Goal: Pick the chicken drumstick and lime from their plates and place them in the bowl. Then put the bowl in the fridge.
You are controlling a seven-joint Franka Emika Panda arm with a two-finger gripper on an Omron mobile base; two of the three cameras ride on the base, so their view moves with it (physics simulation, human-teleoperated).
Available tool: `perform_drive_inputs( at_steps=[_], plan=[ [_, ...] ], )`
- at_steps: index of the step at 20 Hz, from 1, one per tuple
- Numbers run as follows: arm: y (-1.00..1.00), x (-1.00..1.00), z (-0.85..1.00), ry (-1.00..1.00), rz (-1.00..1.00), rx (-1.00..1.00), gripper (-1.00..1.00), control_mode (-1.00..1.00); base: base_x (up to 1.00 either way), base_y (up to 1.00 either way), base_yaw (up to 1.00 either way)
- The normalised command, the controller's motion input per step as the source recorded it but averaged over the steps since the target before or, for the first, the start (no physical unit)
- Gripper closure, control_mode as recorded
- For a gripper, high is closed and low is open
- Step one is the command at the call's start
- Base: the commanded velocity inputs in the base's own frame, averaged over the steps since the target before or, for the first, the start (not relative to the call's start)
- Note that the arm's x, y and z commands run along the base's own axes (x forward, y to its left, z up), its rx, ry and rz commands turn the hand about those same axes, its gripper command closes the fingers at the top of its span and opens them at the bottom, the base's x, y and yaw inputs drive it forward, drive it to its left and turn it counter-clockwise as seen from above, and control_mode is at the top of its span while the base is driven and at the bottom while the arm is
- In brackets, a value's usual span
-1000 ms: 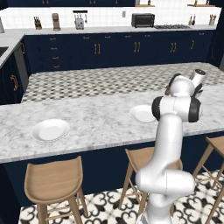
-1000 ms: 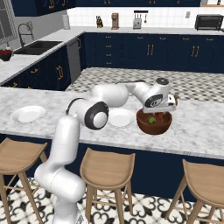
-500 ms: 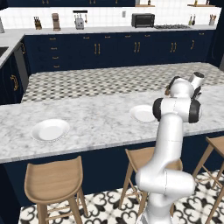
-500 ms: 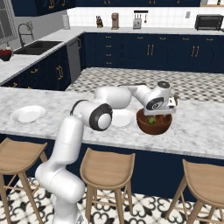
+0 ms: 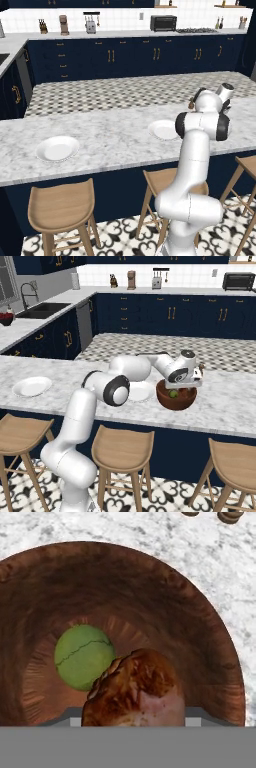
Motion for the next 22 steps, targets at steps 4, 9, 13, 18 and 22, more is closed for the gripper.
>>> perform_drive_inputs(
  at_steps=[4,9,13,18,22],
  plan=[
    [0.25,0.00,-0.14,0.02,0.00,0.00,1.00,-1.00,0.00,0.00,0.00],
    [0.26,0.03,-0.22,0.08,0.02,-0.05,-1.00,-1.00,0.00,0.00,0.00],
    [0.02,0.15,-0.15,0.09,0.01,-0.09,-1.00,-1.00,0.00,0.00,0.00],
    [0.00,0.08,0.07,0.01,0.01,-0.01,-1.00,-1.00,0.00,0.00,0.00],
    [0.06,0.00,0.50,0.00,0.02,0.00,-1.00,-1.00,0.00,0.00,0.00]
  ],
)
